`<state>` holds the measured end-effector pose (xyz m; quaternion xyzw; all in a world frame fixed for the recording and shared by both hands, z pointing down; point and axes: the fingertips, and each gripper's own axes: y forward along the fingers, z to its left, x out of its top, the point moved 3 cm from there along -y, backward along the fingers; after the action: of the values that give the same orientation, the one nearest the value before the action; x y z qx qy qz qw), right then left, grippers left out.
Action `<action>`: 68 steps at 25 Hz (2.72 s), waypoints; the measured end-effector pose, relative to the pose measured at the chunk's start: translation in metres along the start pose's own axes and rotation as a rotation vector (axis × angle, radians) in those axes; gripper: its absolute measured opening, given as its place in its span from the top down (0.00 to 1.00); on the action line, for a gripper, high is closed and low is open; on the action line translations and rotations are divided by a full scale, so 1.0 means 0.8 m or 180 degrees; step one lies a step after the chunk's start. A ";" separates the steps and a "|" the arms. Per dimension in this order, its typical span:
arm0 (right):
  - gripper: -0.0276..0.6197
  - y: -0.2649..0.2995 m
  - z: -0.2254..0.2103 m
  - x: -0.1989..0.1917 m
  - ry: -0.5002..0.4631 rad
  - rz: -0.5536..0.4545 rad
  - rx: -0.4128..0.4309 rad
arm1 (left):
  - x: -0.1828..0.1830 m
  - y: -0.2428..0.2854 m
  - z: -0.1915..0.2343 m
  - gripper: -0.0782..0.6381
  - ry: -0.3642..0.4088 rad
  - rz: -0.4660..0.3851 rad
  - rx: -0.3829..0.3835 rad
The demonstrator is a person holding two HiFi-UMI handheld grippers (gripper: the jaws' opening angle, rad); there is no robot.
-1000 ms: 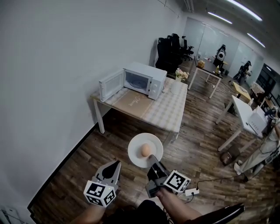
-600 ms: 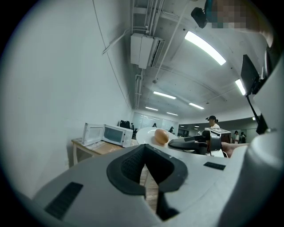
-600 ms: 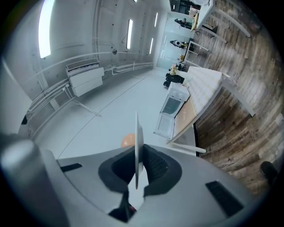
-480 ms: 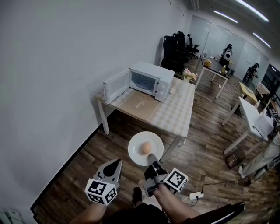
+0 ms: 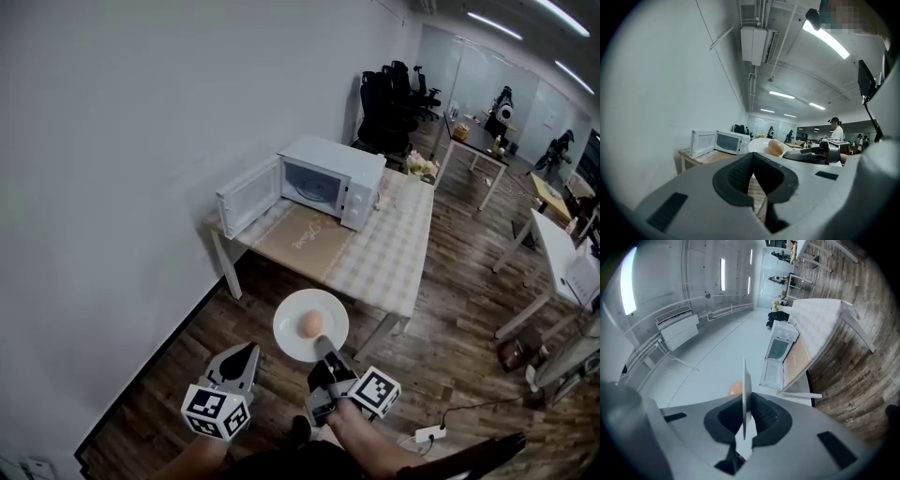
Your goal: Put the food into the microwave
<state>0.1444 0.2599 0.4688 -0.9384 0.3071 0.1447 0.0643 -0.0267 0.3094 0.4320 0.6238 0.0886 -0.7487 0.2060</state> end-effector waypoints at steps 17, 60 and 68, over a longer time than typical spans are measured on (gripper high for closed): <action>0.92 0.076 -0.057 0.095 0.0154 0.0148 -0.0055 | 0.003 0.150 0.007 0.88 0.0030 0.0261 0.0124; 0.92 0.313 -0.066 0.073 0.0355 -0.0596 -0.0414 | 0.067 0.258 0.254 0.88 0.0087 0.0081 -0.0609; 0.92 0.360 -0.091 0.102 0.0413 -0.0599 -0.0474 | 0.071 0.318 0.273 0.88 0.0091 0.0136 -0.0632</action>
<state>0.0530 -0.0320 0.5032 -0.9726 0.2096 0.0994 -0.0122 -0.1237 -0.0156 0.4535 0.6127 0.1520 -0.7227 0.2814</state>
